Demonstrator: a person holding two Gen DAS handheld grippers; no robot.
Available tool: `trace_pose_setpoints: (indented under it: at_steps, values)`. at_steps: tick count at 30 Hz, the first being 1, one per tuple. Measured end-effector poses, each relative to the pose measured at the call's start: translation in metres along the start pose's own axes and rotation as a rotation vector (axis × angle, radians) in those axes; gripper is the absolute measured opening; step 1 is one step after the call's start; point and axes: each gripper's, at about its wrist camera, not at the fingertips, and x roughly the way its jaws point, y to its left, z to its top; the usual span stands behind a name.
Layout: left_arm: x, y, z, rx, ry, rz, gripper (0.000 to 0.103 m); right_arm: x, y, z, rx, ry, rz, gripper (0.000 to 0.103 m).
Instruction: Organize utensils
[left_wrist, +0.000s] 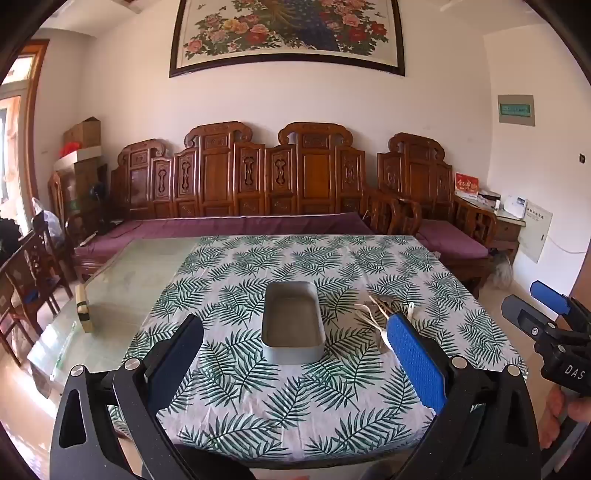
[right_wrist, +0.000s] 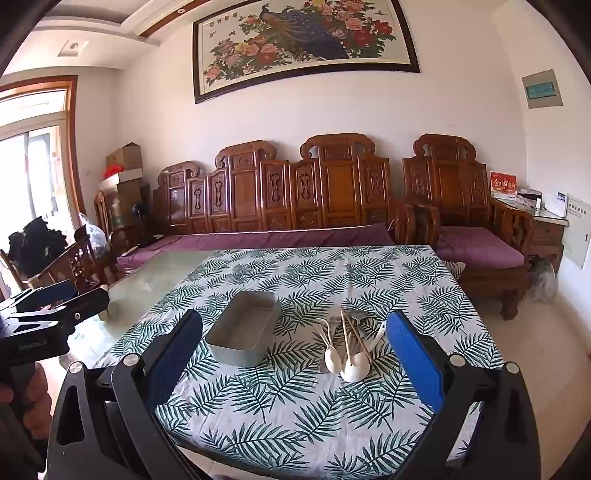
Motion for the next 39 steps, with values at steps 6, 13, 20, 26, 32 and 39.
trace_pose_setpoints:
  at_steps: [6,13,20,26,32,39]
  values:
    - [-0.0008,0.0002,-0.0003,0.0,-0.001,-0.004,0.097,0.0002,-0.0007,-0.0003,0.001,0.001,-0.001,0.1]
    - [-0.0005,-0.0022,0.0008,0.001,0.0,-0.003,0.097,0.0008,0.0003,-0.0012,-0.003,0.001,-0.003,0.1]
    - [-0.0023,-0.0001,0.0006,0.002,-0.001,-0.003,0.097,0.0011,-0.0006,-0.0012,-0.002,0.001,-0.002,0.1]
    - [-0.0029,-0.0029,-0.0007,0.003,0.002,-0.006,0.097,0.0008,-0.0006,-0.0007,-0.002,0.001,-0.002,0.1]
    - [-0.0003,-0.0065,0.0011,0.009,0.005,-0.011,0.097,0.0008,-0.0006,-0.0002,-0.002,0.002,-0.002,0.1]
    - [0.0004,-0.0071,0.0012,0.009,0.005,-0.012,0.097,0.0005,-0.0003,-0.0002,-0.002,0.002,-0.002,0.1]
